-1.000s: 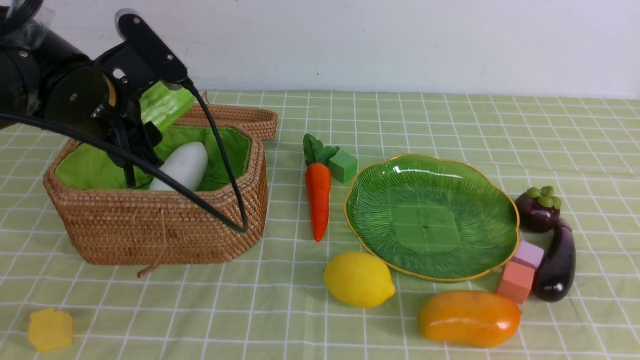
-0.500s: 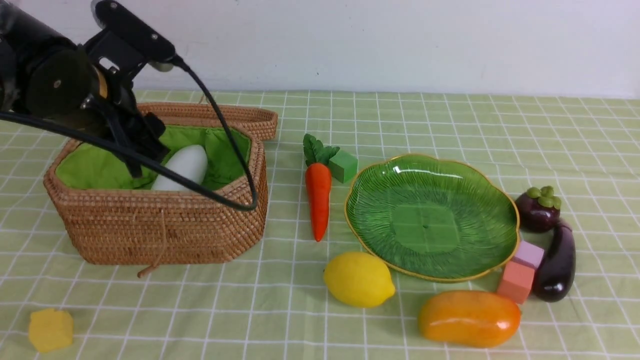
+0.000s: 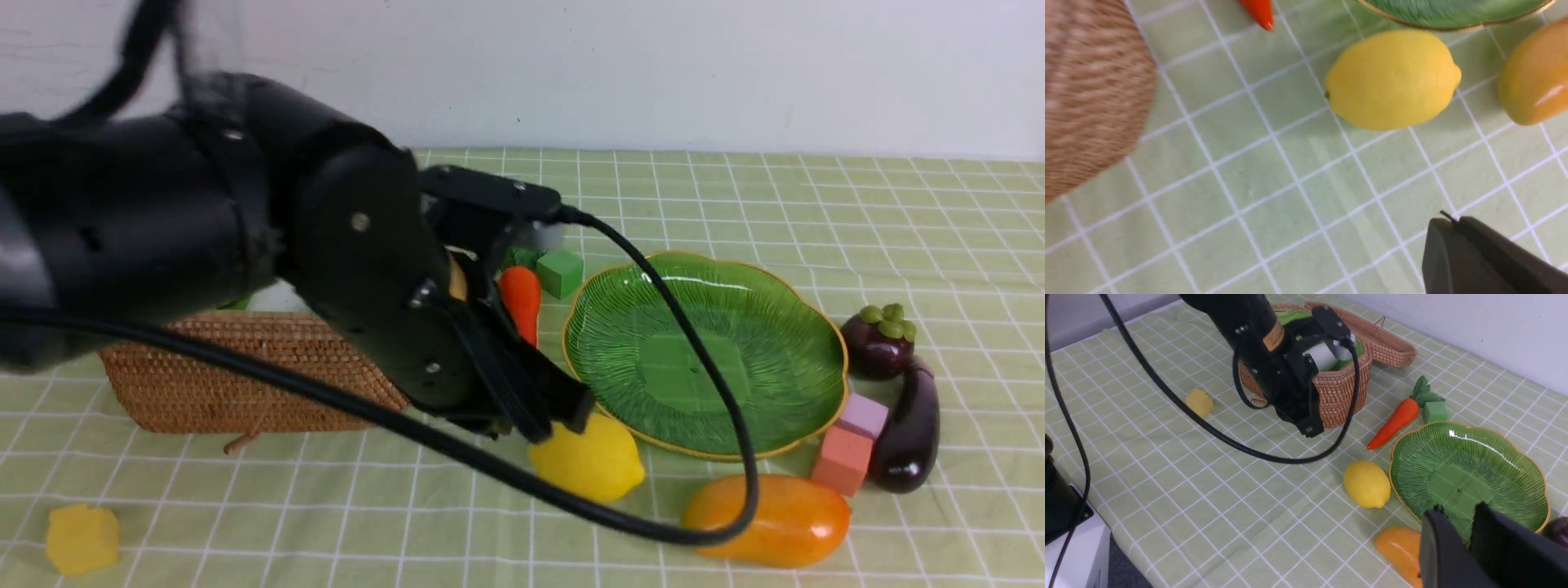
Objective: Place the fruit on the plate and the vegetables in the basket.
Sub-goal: Use the left arm to grab a carrot and put it into the left basket
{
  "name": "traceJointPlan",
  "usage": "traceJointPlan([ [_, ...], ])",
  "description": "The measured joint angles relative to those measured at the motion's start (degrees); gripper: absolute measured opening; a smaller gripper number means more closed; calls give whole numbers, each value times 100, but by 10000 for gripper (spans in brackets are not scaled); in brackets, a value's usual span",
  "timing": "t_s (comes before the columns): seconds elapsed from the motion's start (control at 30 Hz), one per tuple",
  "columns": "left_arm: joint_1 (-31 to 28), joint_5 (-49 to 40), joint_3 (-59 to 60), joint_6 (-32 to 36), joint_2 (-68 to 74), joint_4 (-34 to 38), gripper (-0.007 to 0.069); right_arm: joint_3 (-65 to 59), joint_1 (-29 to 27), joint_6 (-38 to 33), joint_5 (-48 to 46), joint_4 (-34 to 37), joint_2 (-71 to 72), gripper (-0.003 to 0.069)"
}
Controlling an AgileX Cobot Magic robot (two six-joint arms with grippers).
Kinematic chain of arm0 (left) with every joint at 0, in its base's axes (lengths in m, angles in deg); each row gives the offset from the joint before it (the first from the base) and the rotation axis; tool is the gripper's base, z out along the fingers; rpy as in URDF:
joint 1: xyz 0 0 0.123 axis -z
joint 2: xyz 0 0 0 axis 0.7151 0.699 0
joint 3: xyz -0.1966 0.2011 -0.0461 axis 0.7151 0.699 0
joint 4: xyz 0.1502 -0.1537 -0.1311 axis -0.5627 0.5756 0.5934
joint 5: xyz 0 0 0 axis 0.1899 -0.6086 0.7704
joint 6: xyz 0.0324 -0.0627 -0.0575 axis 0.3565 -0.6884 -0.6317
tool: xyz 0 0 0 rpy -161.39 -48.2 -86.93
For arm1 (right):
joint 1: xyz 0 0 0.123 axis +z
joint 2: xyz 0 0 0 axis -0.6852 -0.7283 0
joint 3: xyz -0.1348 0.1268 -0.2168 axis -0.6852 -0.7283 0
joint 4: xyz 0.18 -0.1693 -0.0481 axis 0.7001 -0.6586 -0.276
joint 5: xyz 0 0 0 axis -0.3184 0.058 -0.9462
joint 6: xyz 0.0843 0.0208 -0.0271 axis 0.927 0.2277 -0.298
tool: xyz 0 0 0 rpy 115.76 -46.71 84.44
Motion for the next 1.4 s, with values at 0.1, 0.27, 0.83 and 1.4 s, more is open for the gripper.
traceJointPlan([
  [0.1, 19, -309, -542, -228, 527, -73, 54, 0, 0, 0, 0, 0, 0, 132],
  [0.27, 19, -673, -1777, -634, 1458, -662, 185, 0, 0, 0, 0, 0, 0, 132],
  [0.83, -509, -364, -3668, -1896, 3513, -2017, 400, 0, 0, 646, 177, -927, 0, 139],
  [1.4, -649, 255, -3696, -1920, 3993, -2010, 400, 0, 0, 646, 217, -942, 0, 141],
])
